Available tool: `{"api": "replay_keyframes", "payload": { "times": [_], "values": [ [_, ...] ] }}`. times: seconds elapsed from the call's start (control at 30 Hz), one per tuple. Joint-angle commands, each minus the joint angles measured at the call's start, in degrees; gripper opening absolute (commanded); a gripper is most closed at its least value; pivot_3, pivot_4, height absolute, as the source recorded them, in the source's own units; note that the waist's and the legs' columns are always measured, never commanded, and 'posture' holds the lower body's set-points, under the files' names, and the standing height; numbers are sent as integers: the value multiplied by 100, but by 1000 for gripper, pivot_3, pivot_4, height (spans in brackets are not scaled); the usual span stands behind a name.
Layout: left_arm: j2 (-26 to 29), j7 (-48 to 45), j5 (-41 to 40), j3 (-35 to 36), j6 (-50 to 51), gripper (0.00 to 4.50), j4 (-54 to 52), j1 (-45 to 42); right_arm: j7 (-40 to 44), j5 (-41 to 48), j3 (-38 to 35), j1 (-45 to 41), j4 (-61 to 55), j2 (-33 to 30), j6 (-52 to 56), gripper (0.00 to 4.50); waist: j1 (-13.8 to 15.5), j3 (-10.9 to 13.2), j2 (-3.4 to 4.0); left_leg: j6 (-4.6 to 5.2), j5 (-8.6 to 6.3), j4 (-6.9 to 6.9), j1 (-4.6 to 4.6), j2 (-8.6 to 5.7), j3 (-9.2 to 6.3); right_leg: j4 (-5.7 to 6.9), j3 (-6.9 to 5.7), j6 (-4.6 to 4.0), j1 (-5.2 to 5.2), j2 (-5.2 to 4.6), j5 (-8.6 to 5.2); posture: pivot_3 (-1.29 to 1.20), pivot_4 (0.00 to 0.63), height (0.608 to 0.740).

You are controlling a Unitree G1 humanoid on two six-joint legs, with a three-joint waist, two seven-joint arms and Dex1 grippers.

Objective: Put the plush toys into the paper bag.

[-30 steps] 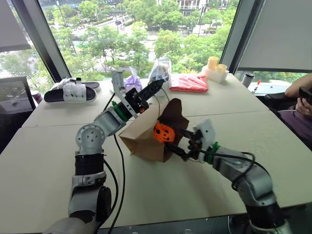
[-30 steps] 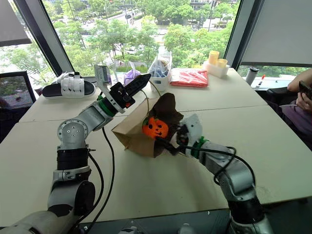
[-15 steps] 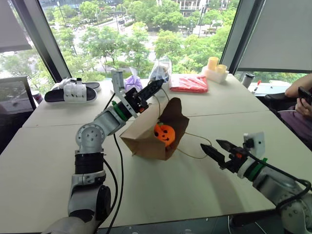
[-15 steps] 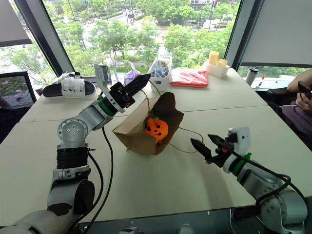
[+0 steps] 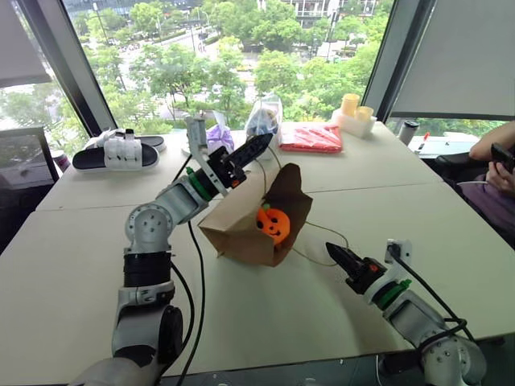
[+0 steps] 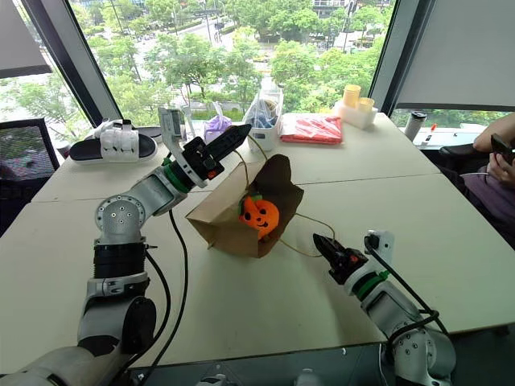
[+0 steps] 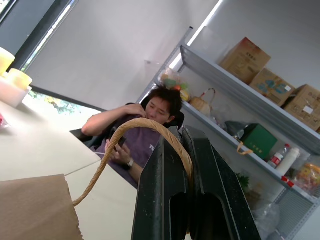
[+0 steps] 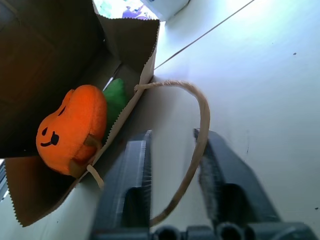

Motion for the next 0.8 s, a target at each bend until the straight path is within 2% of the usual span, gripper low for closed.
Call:
{"api": "replay_keyframes", "payload": {
  "times": [0.03, 0.17, 0.27, 0.37, 0.4, 0.5, 0.63, 0.77, 0.8],
  "values": [
    [44, -61, -97, -21, -21, 0, -237, -83, -2, 317, -53, 29, -274, -45, -55, 36, -5, 0, 0, 0, 0, 0, 0, 0, 0, 0, -1, 0, 0, 0, 0, 0, 150, 740],
    [299, -422, -31, -253, 81, 0, -580, -80, 75, 787, -179, 25, -677, -401, 110, 36, -10, 0, 0, 0, 0, -1, 0, 1, 0, 1, 0, 0, -1, 1, 0, 0, 150, 740],
    [501, -482, -197, -242, 246, 0, -655, -169, -19, 1812, -483, -115, -1003, -762, 342, 36, -11, 1, 2, 1, 0, -3, 0, 2, -1, 1, -1, 0, -1, 1, 0, 0, 150, 740],
    [689, -451, -339, -103, 414, 0, -483, -317, -400, 3414, -832, -593, -1286, -1349, 321, 36, -12, 2, 2, 1, -1, -1, 1, 2, 0, 2, 0, 0, 0, 1, 0, 0, 150, 740],
    [730, -496, -312, -101, 413, 0, -372, -346, -497, 3634, -884, -771, -1297, -1554, 287, 36, -11, 2, 1, 2, -1, 1, 1, 3, 0, 2, 0, 0, 0, 0, 0, 0, 150, 740],
    [744, -804, 129, -310, 111, 0, 148, -353, -684, 3899, -793, -1125, -1152, -1904, 199, 36, -7, 1, 0, 3, -1, 1, 4, 2, -2, 1, -4, 0, 5, 1, 0, 0, 150, 740],
    [689, -1287, 713, -586, -286, 0, 904, -389, -858, 4116, -519, -1317, -1013, -1893, 8, 36, 2, 1, -2, 5, -2, -1, 5, 1, -1, -4, -5, 0, 11, 1, -1, 0, 150, 740],
    [561, -1679, 1184, -788, -654, 0, 1513, -491, -865, 3878, -165, -1305, -812, -1798, -98, 36, -6, 1, -2, 6, -3, 0, 2, 1, 0, -5, -4, 0, 8, 0, 0, 0, 150, 740],
    [516, -1703, 1284, -784, -746, 268, 1683, -541, -940, 3717, -125, -1287, -723, -1746, -187, 286, -6, 1, -2, 6, -3, 0, 2, 2, 0, -4, -5, 0, 8, 1, -1, 0, 150, 740]
  ]
}}
